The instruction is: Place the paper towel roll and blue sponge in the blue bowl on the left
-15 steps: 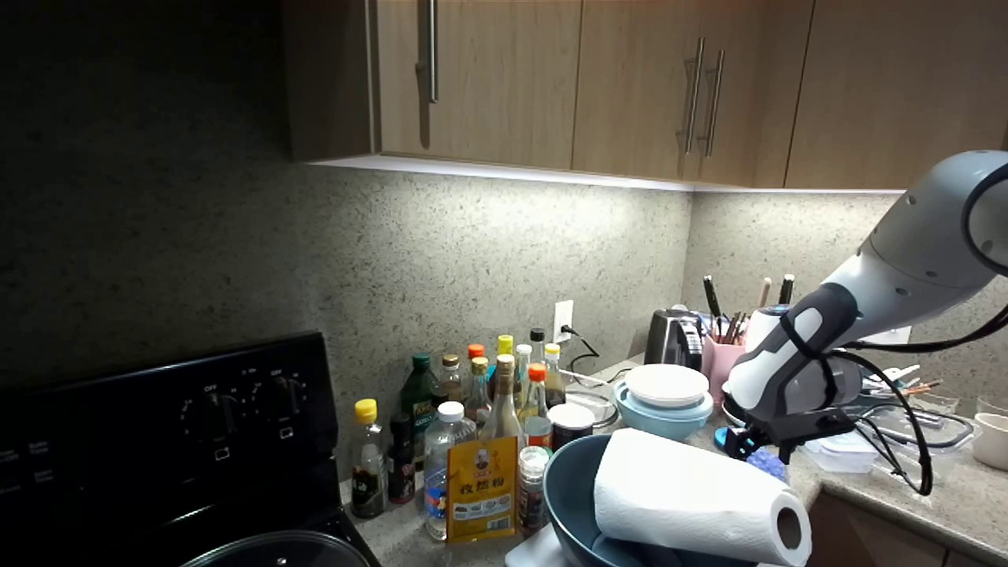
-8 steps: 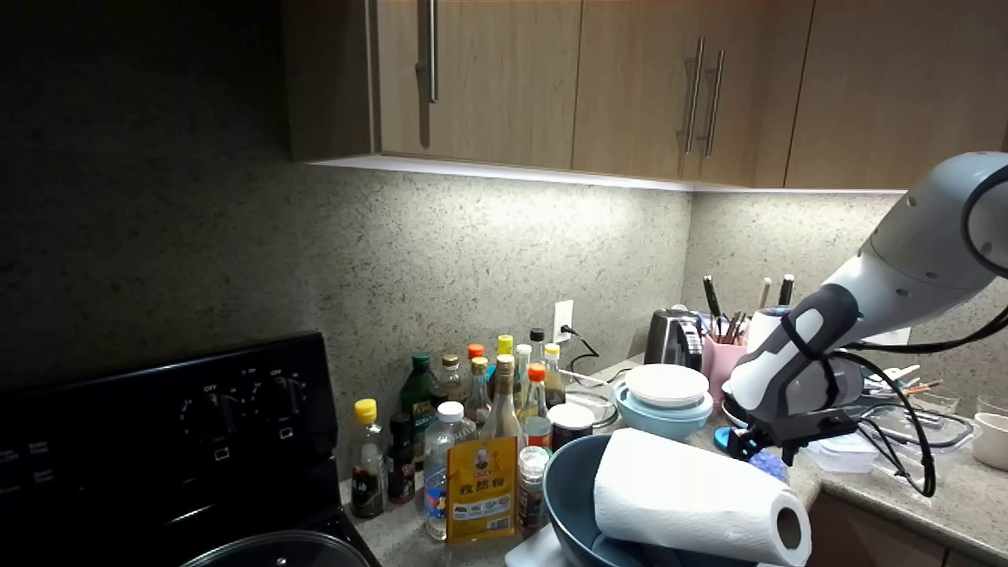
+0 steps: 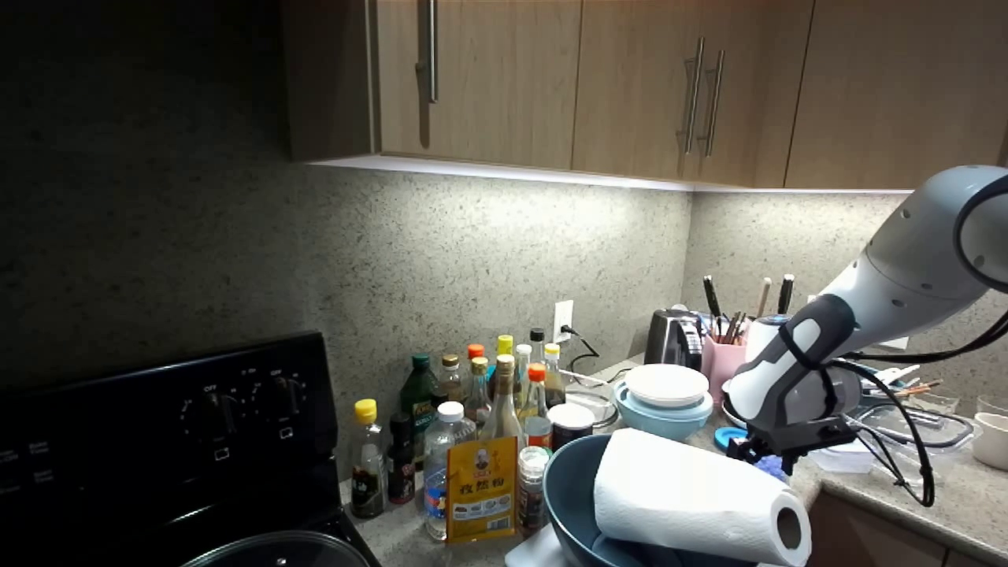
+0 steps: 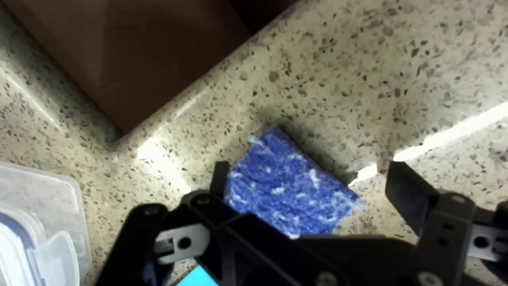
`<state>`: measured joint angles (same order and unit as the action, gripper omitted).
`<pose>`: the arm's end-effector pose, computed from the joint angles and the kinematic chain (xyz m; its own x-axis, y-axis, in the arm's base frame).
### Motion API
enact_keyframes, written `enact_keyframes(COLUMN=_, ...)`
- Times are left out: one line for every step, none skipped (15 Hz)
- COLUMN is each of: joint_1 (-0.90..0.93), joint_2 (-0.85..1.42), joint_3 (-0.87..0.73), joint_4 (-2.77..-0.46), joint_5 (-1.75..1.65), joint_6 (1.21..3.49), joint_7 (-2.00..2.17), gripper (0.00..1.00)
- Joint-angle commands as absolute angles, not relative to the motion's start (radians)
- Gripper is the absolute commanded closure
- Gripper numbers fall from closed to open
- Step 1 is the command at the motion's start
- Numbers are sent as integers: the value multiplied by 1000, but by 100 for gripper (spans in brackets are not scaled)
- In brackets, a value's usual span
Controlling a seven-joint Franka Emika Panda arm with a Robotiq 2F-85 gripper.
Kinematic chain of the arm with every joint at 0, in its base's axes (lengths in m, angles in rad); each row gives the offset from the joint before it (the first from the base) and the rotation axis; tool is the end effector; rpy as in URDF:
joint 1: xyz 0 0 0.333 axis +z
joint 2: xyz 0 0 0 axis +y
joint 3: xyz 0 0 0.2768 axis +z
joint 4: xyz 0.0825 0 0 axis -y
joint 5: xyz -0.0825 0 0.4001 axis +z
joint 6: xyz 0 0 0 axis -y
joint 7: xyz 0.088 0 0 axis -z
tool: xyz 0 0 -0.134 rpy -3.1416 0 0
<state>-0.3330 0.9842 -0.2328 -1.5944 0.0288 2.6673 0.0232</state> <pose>0.5649 -0.3532 0.0121 0.8761 -0.4698 0.1081 -0.4820 -0.8587 0.1742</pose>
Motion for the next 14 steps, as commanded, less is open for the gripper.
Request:
enact_keyframes(joint_1=-360, joint_2=996, joint_3=-214, joint_4=-1571, joint_5=31, joint_6=2665, joint_7=-1, gripper=0)
enact_keyframes(joint_1=-369, joint_2=996, joint_3=-204, joint_4=-1566, joint_5=35, joint_6=2660, joint_7=-10, gripper=0)
enact_keyframes(joint_1=-345, joint_2=995, joint_3=-225, joint_4=-1578, joint_5=28, joint_6=2665, joint_7=22, gripper=0)
enact_keyframes(joint_1=-350, joint_2=996, joint_3=-221, joint_4=-1574, joint_5=29, joint_6=2665, joint_7=21, gripper=0)
enact_keyframes(joint_1=-353, joint_2=997, joint_3=-219, joint_4=-1572, joint_5=30, joint_6=2664, joint_7=20, gripper=0)
enact_keyframes(joint_1=-354, joint_2=997, joint_3=-218, joint_4=-1571, joint_5=30, joint_6=2664, joint_7=20, gripper=0)
enact_keyframes(joint_1=-354, joint_2=997, joint_3=-218, joint_4=-1570, joint_5=30, joint_6=2664, joint_7=20, gripper=0)
enact_keyframes(joint_1=-354, joint_2=997, joint_3=-218, joint_4=-1570, joint_5=30, joint_6=2664, joint_7=20, gripper=0)
enact_keyframes(joint_1=-354, joint_2=997, joint_3=-217, joint_4=-1570, joint_5=30, joint_6=2664, joint_7=20, gripper=25)
enact_keyframes(joint_1=-358, joint_2=996, joint_3=-213, joint_4=-1571, joint_5=36, joint_6=2667, joint_7=20, gripper=26)
enact_keyframes(joint_1=-359, joint_2=995, joint_3=-212, joint_4=-1571, joint_5=38, joint_6=2667, joint_7=22, gripper=32)
enact_keyframes(joint_1=-362, joint_2=995, joint_3=-209, joint_4=-1571, joint_5=41, joint_6=2664, joint_7=21, gripper=39)
enact_keyframes(joint_1=-361, joint_2=995, joint_3=-210, joint_4=-1572, joint_5=40, joint_6=2666, joint_7=21, gripper=46)
enact_keyframes(joint_1=-362, joint_2=994, joint_3=-210, joint_4=-1571, joint_5=40, joint_6=2666, joint_7=21, gripper=53)
